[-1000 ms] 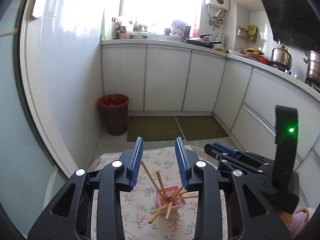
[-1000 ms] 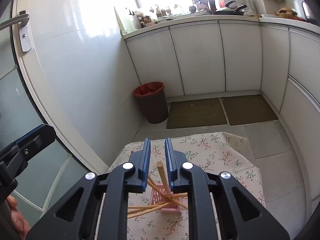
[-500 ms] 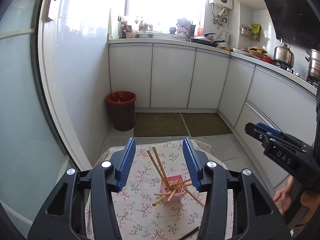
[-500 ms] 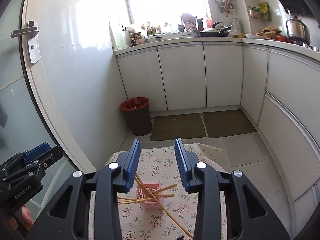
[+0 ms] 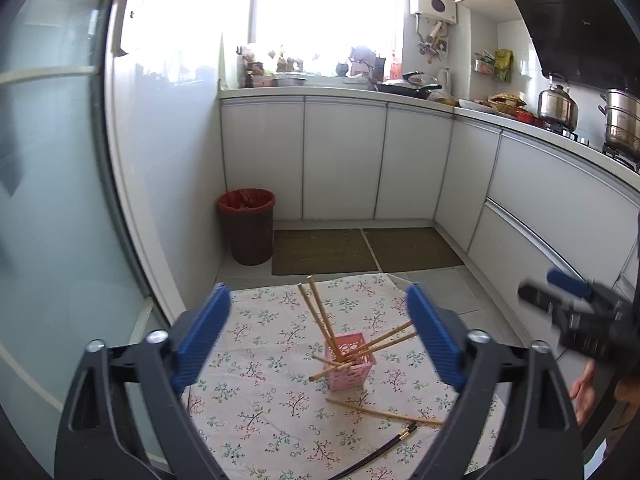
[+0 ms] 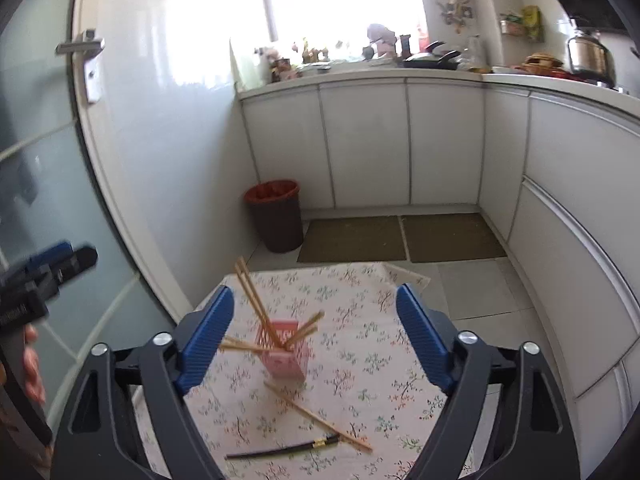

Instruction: Organize utensils

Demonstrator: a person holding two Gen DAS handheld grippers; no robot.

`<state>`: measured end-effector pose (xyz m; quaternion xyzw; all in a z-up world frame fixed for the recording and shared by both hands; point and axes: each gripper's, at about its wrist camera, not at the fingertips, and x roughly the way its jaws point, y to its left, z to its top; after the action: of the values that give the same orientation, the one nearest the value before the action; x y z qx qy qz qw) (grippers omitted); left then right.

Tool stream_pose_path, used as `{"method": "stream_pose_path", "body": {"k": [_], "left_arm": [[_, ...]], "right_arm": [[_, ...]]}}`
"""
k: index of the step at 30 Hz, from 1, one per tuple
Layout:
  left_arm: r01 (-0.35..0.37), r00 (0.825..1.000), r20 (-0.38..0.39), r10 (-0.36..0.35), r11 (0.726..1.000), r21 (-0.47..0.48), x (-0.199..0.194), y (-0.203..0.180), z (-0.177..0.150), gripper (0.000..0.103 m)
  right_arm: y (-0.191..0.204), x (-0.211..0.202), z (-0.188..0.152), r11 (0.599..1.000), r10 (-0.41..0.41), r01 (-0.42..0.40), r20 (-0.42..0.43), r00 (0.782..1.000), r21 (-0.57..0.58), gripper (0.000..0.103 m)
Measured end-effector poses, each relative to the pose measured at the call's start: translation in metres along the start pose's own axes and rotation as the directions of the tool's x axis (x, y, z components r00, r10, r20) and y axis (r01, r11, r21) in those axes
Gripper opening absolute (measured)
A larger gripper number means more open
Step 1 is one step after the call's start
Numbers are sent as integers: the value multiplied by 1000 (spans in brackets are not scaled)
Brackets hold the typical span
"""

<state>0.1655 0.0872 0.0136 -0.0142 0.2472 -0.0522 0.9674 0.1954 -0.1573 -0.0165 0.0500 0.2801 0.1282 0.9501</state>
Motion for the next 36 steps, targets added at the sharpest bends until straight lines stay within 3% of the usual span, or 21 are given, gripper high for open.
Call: {"method": "stream_pose_path", "body": {"k": [3, 5, 7, 9, 13, 16, 18, 19, 20, 22, 24, 26, 29, 31, 32, 33, 36], "left_arm": [[10, 1000, -26, -11, 999, -41, -1, 10, -24, 96], [24, 997, -67, -28, 997, -71, 3, 16, -44, 96], [29, 993, -114, -37, 997, -74, 9, 20, -66, 96], [14, 989, -144, -23, 998, -66, 14, 21, -87, 96], [5, 970, -242, -19, 998, -59, 33, 27, -119, 96], [10, 960, -277, -32, 997, -77, 41, 35, -128, 96], [10, 961, -275, -34, 996, -91, 44, 38, -130, 96], [10, 961, -275, -37, 995, -100, 46, 39, -132, 96], [17, 961, -274, -48, 993, -113, 48, 40, -134, 96], [28, 957, -282, -63, 991, -128, 53, 40, -137, 96], [40, 949, -304, -80, 990, -138, 59, 40, -143, 96], [45, 942, -324, -90, 988, -145, 64, 41, -146, 96], [37, 944, -319, -83, 988, -148, 62, 46, -149, 96], [33, 947, -311, -84, 986, -163, 59, 51, -148, 96], [34, 947, -309, -86, 985, -169, 58, 52, -147, 96], [35, 948, -307, -87, 984, -173, 57, 53, -147, 96], [37, 949, -301, -90, 983, -177, 53, 53, -147, 96]], "right_arm": [[11, 31, -58, 972, -24, -7, -129, 991, -237, 90], [21, 66, -102, 900, -68, -66, -288, 955, -431, 90], [22, 96, -140, 847, -131, -88, -368, 921, -524, 89], [20, 120, -161, 847, -114, -136, -425, 898, -514, 89], [9, 159, -163, 911, -37, -179, -507, 861, -372, 89], [3, 185, -170, 909, -10, -249, -617, 787, -333, 88], [-6, 196, -170, 914, -25, -246, -652, 758, -321, 83], [-10, 200, -168, 931, 9, -251, -670, 742, -265, 79], [-13, 203, -167, 944, 46, -253, -672, 739, -213, 77], [-10, 209, -163, 954, 95, -255, -644, 759, -159, 77], [7, 219, -170, 946, 21, -220, -633, 774, -238, 77], [27, 230, -181, 923, -33, -223, -640, 768, -315, 74], [47, 242, -193, 903, -59, -243, -663, 746, -355, 65], [49, 250, -201, 904, -82, -236, -685, 724, -358, 47], [46, 250, -201, 914, -59, -237, -686, 726, -330, 42], [41, 252, -200, 928, -34, -238, -699, 714, -287, 21], [27, 248, -198, 945, -55, -195, -714, 698, -263, 11]]}}
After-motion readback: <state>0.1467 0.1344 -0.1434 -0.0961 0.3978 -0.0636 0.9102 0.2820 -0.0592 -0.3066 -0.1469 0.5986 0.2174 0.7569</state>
